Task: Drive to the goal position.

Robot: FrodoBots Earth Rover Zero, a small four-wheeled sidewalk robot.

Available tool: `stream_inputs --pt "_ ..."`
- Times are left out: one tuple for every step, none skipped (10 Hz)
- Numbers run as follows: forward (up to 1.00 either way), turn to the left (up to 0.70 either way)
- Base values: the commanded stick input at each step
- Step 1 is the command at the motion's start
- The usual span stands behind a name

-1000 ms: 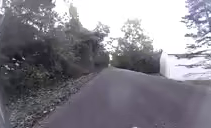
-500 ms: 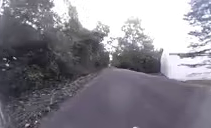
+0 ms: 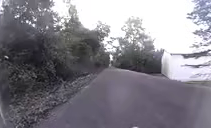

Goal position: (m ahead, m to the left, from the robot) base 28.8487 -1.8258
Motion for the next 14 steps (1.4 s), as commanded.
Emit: stream_inputs --pt "0.70 -0.28" --pt "0.70 -0.34" --pt "0.70 -0.34" --pt "0.70 0.00" --pt "0.70 0.00" --pt "0.70 0.00" --pt "0.70 0.00" --pt "0.70 0.00" --pt "0.70 0.00" --pt "0.70 0.00" --pt "0.70 0.00" --pt "0.70 0.00" --pt "0.70 0.00" --pt "0.70 0.00"
